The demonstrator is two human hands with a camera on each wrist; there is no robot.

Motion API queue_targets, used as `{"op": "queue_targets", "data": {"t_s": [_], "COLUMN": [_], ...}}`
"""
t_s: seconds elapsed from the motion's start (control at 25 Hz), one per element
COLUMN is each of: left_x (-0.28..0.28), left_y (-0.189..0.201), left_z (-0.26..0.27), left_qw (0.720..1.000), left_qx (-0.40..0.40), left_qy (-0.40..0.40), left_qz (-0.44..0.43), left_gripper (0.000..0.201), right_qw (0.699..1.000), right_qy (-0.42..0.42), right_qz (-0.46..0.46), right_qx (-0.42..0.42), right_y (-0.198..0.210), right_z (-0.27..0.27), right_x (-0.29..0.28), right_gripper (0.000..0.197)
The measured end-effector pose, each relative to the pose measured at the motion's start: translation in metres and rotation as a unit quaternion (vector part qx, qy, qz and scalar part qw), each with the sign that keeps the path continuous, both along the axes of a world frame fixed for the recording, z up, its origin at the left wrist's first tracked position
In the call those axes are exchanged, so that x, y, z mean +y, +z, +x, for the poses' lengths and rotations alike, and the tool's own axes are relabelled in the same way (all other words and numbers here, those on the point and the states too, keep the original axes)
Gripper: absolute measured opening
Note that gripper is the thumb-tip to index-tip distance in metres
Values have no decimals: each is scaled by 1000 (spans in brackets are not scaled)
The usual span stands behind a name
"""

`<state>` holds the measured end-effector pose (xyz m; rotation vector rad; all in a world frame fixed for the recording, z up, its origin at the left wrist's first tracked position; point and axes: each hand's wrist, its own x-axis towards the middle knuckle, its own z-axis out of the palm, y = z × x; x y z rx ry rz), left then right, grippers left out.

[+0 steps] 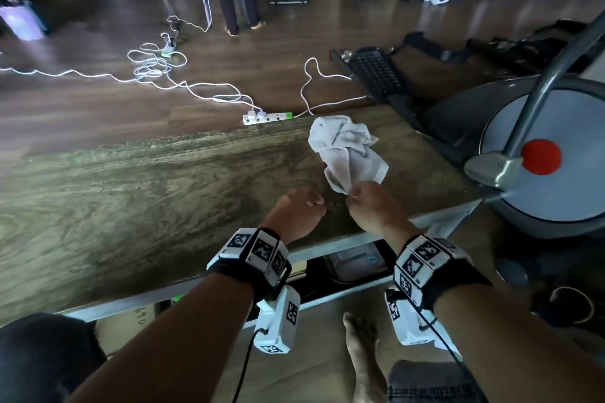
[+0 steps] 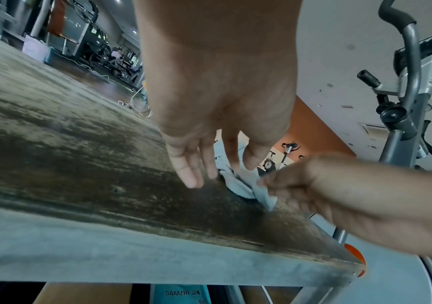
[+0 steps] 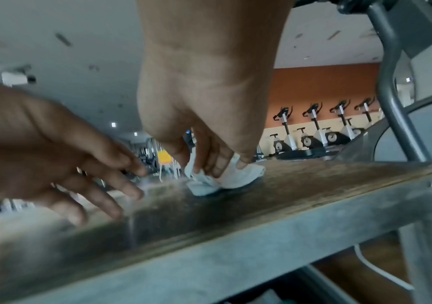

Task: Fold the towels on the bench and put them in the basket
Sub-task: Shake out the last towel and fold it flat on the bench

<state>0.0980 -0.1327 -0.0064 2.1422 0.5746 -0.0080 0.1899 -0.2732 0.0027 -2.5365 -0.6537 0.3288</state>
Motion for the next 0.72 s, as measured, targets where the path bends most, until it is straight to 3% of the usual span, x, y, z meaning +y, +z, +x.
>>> {"op": "queue_targets", "data": {"t_s": [0.08, 0.16, 0.24, 0.36, 0.44, 0.48, 0.52, 0.56, 0.64, 0.72], "left_x": [3, 6, 9, 16, 24, 28, 32, 35, 38, 36], "left_y": [-1, 3, 15, 40, 50, 56, 63, 70, 83, 96], "left_z": [-7, -11, -15, -26, -35, -39, -43, -47, -55, -63], "left_qw": [996, 987, 980, 972, 962, 956, 949, 943, 944, 954], "left_qx": [-84, -157, -194, -216, -250, -261, -271, -279, -286, -280], "left_qy": [-4, 3, 37, 77, 109, 135, 157, 171, 162, 102], "left_qz": [19, 39, 29, 40, 4, -24, -44, -53, -32, -16], "left_gripper": [44, 56, 54, 16, 26, 31, 35, 37, 32, 24], "right_qw": [987, 953, 917, 849, 799, 795, 822, 869, 933, 941], "right_qy": [6, 5, -18, -29, -3, 21, 44, 65, 67, 76], "right_qz": [162, 301, 394, 500, 552, 555, 529, 472, 353, 296], "right_qx": [7, 24, 64, 166, 239, 243, 207, 135, -31, -144], "right_y": [17, 43, 70, 109, 127, 132, 134, 133, 126, 119], "right_z": [-16, -33, -41, -49, -52, -53, -52, -52, -56, -67], "right_x": [6, 15, 24, 34, 36, 36, 37, 37, 39, 41], "right_gripper": [17, 24, 33, 42, 37, 28, 22, 28, 51, 68]}}
